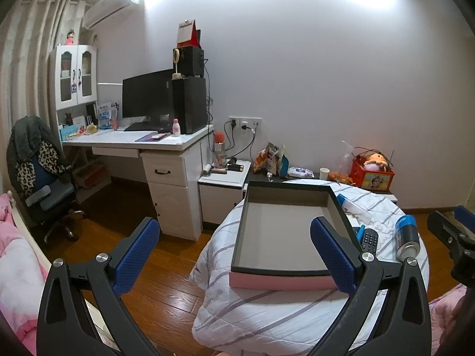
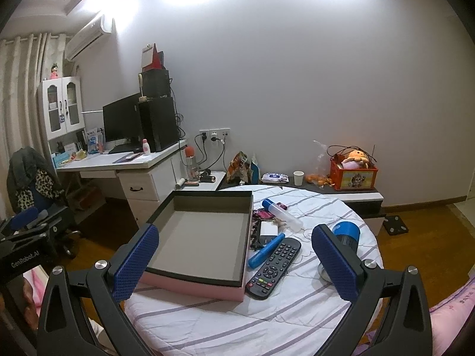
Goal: Organize rigid objects
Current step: 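Move both grippers toward the pink-and-black tray on the bed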
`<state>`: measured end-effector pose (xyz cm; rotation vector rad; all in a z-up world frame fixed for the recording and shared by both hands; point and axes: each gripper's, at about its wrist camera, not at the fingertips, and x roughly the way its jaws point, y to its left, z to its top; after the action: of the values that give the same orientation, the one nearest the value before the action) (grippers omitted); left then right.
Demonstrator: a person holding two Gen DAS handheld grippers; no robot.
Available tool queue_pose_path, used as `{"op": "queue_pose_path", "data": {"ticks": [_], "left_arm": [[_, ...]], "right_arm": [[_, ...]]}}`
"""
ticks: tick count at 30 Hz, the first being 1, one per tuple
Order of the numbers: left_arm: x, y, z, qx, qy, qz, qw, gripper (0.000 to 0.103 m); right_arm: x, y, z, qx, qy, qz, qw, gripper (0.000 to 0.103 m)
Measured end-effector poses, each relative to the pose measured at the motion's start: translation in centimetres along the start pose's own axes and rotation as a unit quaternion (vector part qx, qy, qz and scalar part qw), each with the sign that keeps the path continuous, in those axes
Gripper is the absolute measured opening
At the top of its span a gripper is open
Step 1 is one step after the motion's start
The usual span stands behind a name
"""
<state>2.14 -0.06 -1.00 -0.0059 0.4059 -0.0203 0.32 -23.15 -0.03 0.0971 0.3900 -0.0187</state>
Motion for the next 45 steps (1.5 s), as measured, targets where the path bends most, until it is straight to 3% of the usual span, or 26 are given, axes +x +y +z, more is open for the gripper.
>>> {"op": "queue_pose_path", "data": {"ticks": [45], "left_arm": [[1.0,-1.3,-0.3,0.013,-0.001,-0.024,0.9996,0.103]], "right_arm": [[0.3,-0.4,-0.2,0.006,0.005,-0.015,1.000,0.103]]}}
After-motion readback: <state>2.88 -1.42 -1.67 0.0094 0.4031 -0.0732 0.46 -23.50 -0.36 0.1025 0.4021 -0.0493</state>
